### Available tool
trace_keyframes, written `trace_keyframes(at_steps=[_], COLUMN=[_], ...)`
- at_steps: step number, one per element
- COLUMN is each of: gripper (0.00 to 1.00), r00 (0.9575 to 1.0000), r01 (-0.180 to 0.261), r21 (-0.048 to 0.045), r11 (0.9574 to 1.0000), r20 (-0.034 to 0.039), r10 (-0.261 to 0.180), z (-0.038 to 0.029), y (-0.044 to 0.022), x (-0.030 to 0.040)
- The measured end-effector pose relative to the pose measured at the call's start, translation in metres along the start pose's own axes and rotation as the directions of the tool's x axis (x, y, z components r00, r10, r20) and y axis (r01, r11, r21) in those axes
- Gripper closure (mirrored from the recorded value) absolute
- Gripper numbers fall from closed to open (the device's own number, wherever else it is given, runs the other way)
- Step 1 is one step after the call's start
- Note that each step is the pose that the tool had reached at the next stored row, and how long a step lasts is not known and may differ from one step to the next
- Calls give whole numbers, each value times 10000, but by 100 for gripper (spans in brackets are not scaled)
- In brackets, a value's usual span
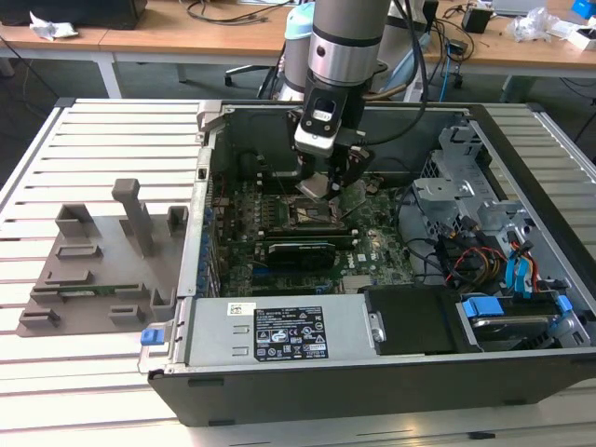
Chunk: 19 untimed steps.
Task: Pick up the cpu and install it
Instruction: 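Place the cpu into insertion slot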
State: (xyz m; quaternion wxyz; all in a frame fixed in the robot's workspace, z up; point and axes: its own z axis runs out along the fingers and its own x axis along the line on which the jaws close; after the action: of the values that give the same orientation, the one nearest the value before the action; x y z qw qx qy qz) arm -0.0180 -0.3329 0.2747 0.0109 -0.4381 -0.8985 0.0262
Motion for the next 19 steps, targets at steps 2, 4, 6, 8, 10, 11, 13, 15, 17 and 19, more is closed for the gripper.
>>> trace_keyframes(at_steps=[2,4,6,8,10,11,13,15,17,19], gripper=[45,45,45,45,45,45,45,45,45,45], r00=[9998,9995,9988,9976,9966,9956,9938,9923,9905,9889], r01=[-184,-313,-480,-687,-817,-940,-1106,-1234,-1373,-1487], r21=[2,3,5,6,8,9,11,13,14,16], r11=[9998,9995,9988,9976,9967,9956,9939,9924,9905,9889], r20=[-9,-15,-24,-36,-42,-49,-59,-65,-73,-79], r10=[184,313,480,687,817,940,1106,1234,1374,1487], z=[0,0,1,1,1,2,2,2,3,3], y=[0,0,0,0,0,0,0,0,0,0], x=[0,0,0,0,0,0,0,0,0,0])
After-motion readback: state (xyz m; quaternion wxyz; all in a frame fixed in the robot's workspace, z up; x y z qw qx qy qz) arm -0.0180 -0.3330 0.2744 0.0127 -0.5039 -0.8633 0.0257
